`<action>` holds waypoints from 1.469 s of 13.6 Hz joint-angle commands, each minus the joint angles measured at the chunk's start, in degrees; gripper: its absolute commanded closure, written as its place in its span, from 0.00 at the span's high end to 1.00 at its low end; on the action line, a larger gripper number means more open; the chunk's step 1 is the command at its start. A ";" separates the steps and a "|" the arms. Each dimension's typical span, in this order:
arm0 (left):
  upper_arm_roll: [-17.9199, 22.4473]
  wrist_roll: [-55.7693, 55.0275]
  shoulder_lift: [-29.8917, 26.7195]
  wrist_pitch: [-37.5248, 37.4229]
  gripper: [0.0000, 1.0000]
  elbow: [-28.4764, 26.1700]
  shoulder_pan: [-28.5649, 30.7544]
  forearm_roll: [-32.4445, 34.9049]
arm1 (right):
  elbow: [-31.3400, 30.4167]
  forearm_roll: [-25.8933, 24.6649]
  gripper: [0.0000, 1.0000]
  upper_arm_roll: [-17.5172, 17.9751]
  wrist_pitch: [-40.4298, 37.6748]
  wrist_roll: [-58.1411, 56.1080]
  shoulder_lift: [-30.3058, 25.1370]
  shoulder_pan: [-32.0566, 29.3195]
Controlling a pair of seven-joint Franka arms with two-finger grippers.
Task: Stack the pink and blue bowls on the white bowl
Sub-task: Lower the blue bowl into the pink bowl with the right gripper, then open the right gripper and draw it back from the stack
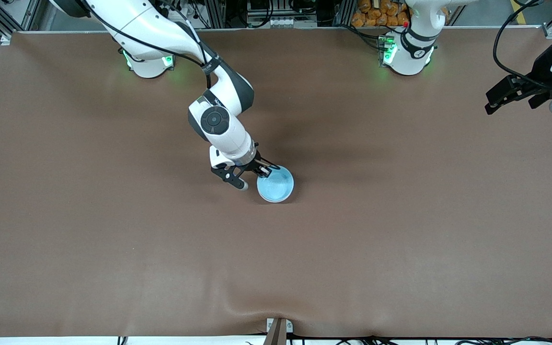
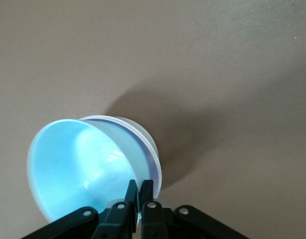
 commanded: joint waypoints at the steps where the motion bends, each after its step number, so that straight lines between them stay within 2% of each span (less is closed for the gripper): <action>1: -0.47 1.26 0.44 -0.11 1.00 -0.16 0.27 0.99 | 2.34 -1.04 1.00 -0.19 -0.20 3.38 0.77 0.50; 5: -1.00 1.70 0.53 -2.75 1.00 -0.08 -0.52 0.37 | 2.79 -1.57 1.00 -0.37 -0.81 2.94 0.15 -0.03; 9: -1.70 1.70 -0.26 -3.71 1.00 -0.17 -0.70 0.29 | 2.70 -5.16 1.00 -0.37 -3.97 1.11 -3.27 -3.09; 18: -1.61 1.70 -1.40 -4.15 1.00 -0.25 -0.52 0.20 | 2.52 -4.39 1.00 0.42 -26.81 -30.25 -15.04 -17.42; 20: -1.61 1.70 -1.58 -4.15 1.00 -0.25 -0.43 0.20 | 2.44 -0.97 1.00 0.33 -30.68 -37.89 -17.33 -20.75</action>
